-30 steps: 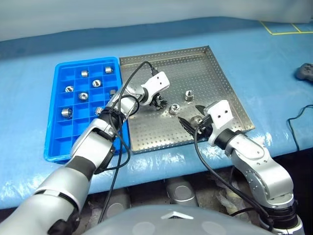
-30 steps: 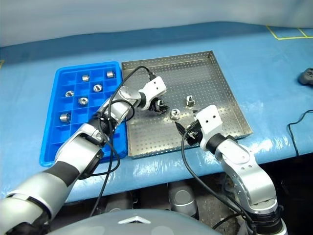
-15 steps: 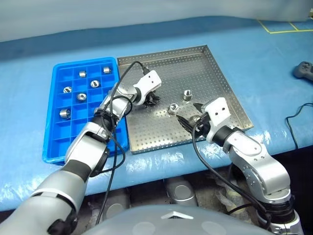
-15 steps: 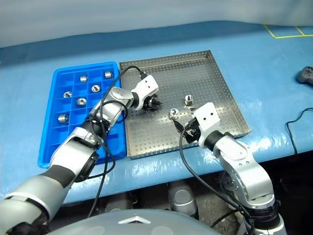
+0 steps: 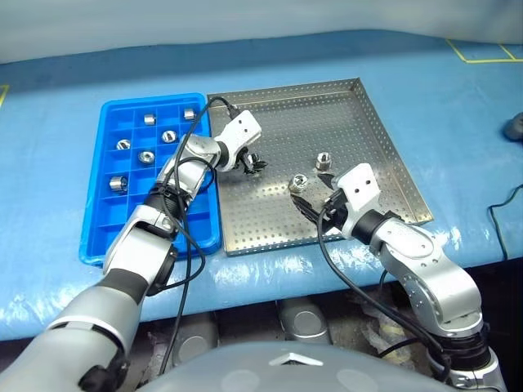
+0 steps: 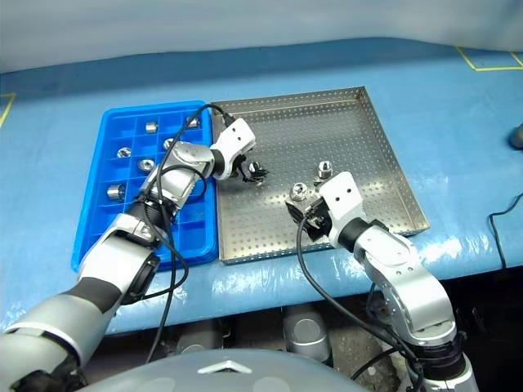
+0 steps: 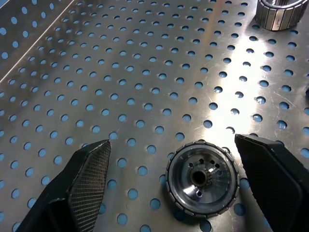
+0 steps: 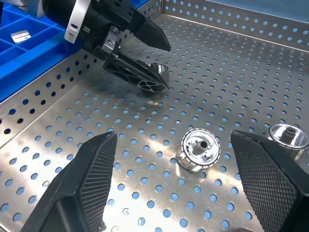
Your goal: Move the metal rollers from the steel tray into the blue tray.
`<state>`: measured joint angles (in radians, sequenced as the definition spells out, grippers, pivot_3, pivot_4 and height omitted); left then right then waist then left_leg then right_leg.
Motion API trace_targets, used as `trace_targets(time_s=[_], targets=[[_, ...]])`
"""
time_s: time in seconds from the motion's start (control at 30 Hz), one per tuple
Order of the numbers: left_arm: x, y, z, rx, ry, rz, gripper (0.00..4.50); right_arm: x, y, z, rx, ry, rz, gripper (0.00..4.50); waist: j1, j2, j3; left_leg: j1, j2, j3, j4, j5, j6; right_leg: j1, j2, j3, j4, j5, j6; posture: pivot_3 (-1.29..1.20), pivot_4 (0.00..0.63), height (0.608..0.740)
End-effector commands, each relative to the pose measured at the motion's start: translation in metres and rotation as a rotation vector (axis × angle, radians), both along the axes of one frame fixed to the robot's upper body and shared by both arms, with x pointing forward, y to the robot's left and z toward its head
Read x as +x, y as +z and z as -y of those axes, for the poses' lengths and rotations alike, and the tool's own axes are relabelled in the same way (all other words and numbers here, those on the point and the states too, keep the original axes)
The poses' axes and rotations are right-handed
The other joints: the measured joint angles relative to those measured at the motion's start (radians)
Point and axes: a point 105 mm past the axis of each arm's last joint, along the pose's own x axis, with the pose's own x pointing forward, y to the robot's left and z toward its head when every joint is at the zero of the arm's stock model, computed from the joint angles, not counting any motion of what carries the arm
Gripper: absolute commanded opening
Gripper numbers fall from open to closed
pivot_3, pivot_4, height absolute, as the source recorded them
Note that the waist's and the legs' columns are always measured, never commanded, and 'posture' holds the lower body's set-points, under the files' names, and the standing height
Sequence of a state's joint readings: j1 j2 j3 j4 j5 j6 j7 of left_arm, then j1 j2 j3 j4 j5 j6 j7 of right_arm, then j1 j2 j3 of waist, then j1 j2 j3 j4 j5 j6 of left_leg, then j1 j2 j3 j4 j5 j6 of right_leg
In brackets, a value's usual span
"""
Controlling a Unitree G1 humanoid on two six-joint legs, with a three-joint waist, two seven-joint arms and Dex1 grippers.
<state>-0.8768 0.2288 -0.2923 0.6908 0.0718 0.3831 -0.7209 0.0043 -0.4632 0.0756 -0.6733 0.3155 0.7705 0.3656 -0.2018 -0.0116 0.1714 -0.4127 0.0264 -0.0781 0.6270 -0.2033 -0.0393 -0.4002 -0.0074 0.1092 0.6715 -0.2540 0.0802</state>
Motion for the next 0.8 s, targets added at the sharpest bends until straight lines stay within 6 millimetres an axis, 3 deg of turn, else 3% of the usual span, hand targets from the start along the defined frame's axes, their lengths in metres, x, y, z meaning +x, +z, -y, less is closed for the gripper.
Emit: trace_targets(time_s=[0.03, 0.17, 0.2, 0.27, 0.47, 0.63, 0.8], targets=[[0.001, 0.004, -0.004, 0.051, -0.009, 0.015, 4.47, 0.001, 0.010, -0.003, 0.008, 0.014, 0.052, 3.93, 0.000, 0.000, 0.000, 0.000, 0.000, 0.000, 0.000, 0.000, 0.000, 0.000, 0.000, 0.000, 0.000, 0.000, 0.000, -0.20, 0.150, 0.740], [-0.007, -0.009, -0.006, 0.102, -0.034, -0.039, 4.47, 0.001, 0.011, -0.004, 0.008, 0.014, 0.054, 3.93, -0.005, 0.000, 0.000, 0.001, 0.000, 0.000, 0.000, 0.000, 0.000, 0.000, 0.000, 0.000, 0.000, 0.000, 0.000, -0.20, 0.150, 0.740], [-0.007, -0.011, -0.007, 0.107, -0.028, -0.045, 4.30, 0.001, 0.011, -0.004, 0.009, 0.014, 0.054, 3.93, -0.004, 0.000, 0.000, 0.001, 0.000, 0.000, 0.000, 0.000, 0.000, 0.000, 0.001, 0.000, 0.000, 0.000, 0.000, -0.20, 0.150, 0.740], [-0.007, -0.012, -0.007, 0.108, -0.022, -0.051, 3.88, 0.001, 0.011, -0.004, 0.009, 0.014, 0.054, 3.93, -0.005, 0.000, 0.000, 0.001, 0.001, 0.000, 0.000, 0.000, 0.000, 0.000, 0.001, 0.000, 0.001, 0.000, 0.000, -0.20, 0.150, 0.740], [-0.008, -0.004, -0.005, 0.087, -0.039, -0.038, 1.94, 0.002, 0.011, -0.004, 0.006, 0.013, 0.057, 3.93, -0.005, 0.000, 0.000, 0.001, 0.001, 0.000, 0.000, 0.000, 0.000, 0.000, 0.001, 0.000, 0.001, 0.000, 0.000, -0.20, 0.150, 0.740], [-0.008, 0.014, -0.002, 0.003, -0.060, -0.019, 1.94, 0.003, 0.011, -0.006, 0.009, 0.025, 0.058, 3.93, -0.005, 0.000, 0.000, 0.001, 0.001, 0.000, 0.000, 0.000, 0.000, 0.000, 0.001, 0.000, 0.001, 0.000, 0.000, -0.19, 0.150, 0.740], [-0.020, 0.050, -0.004, -0.108, -0.122, 0.017, 1.94, 0.002, 0.008, -0.010, 0.006, 0.062, 0.041, 3.93, 0.003, 0.000, 0.000, 0.000, 0.001, 0.000, -0.001, 0.000, 0.000, -0.001, 0.001, 0.000, 0.001, 0.000, 0.000, -0.18, 0.150, 0.740]])
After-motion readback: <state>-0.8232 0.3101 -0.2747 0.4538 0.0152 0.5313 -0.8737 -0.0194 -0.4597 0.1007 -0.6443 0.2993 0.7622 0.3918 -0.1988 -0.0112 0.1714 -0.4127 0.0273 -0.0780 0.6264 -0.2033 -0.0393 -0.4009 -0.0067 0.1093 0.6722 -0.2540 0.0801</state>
